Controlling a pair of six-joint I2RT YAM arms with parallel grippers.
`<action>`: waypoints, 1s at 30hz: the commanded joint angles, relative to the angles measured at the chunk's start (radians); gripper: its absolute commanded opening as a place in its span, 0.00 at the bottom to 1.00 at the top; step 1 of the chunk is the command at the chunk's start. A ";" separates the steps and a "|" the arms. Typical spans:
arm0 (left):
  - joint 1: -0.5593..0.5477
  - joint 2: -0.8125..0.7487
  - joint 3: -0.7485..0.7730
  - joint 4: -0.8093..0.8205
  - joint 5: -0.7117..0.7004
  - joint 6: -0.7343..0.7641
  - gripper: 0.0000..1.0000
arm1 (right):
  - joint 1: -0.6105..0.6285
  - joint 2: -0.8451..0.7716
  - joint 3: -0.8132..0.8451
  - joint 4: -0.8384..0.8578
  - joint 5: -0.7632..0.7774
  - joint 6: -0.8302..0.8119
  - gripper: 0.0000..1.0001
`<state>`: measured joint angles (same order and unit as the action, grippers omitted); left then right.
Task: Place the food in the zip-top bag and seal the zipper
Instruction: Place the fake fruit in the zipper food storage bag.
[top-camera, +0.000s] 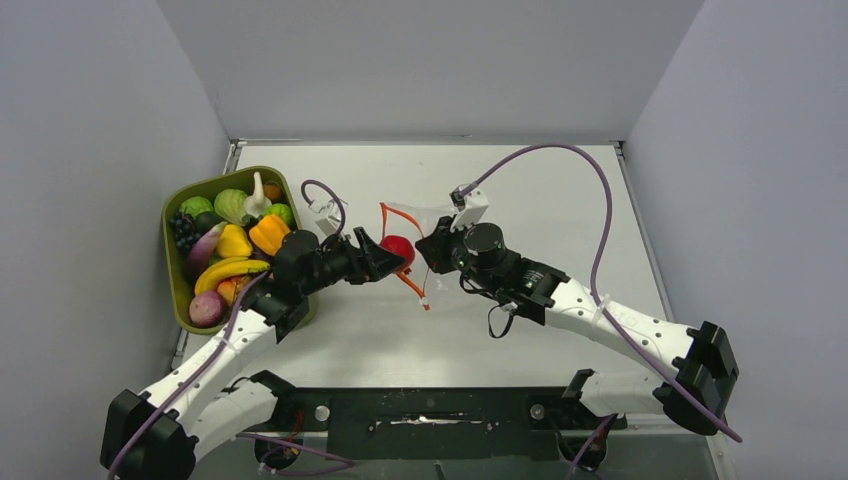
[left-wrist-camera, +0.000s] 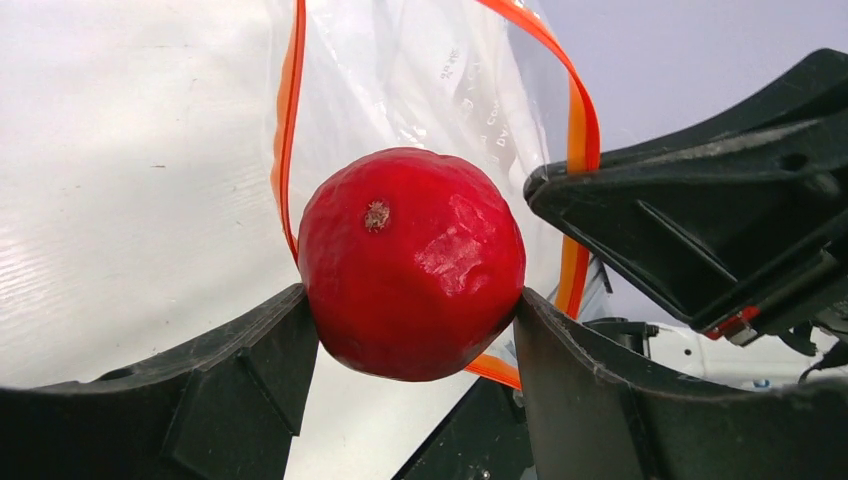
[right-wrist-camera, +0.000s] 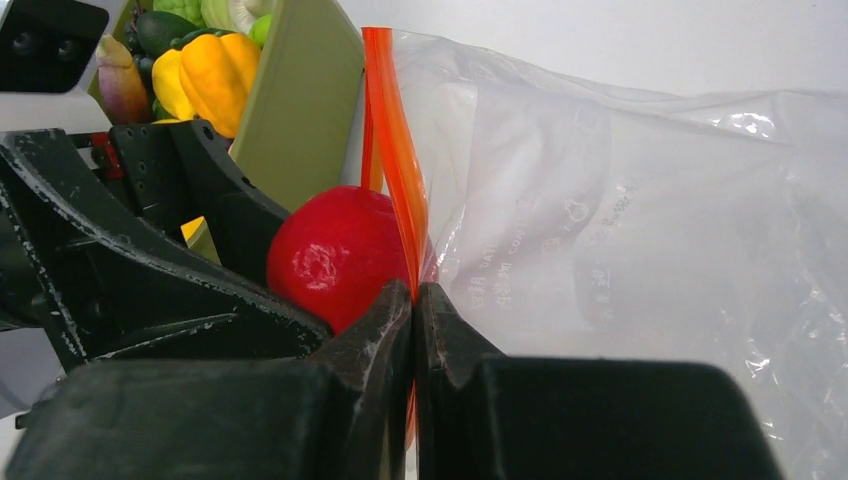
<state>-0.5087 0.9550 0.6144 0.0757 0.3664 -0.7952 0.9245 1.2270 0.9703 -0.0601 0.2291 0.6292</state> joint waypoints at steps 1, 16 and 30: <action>-0.003 0.005 0.058 -0.001 -0.054 0.015 0.45 | 0.011 -0.013 -0.026 0.124 -0.036 -0.017 0.00; -0.004 0.036 0.101 -0.079 -0.040 0.060 0.72 | 0.009 0.014 -0.028 0.114 -0.010 -0.012 0.00; -0.004 0.016 0.108 -0.112 -0.059 0.071 0.77 | 0.000 0.025 -0.033 0.090 0.017 0.012 0.00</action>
<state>-0.5091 0.9989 0.6758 -0.0589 0.3199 -0.7486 0.9298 1.2598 0.9360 -0.0177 0.2180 0.6285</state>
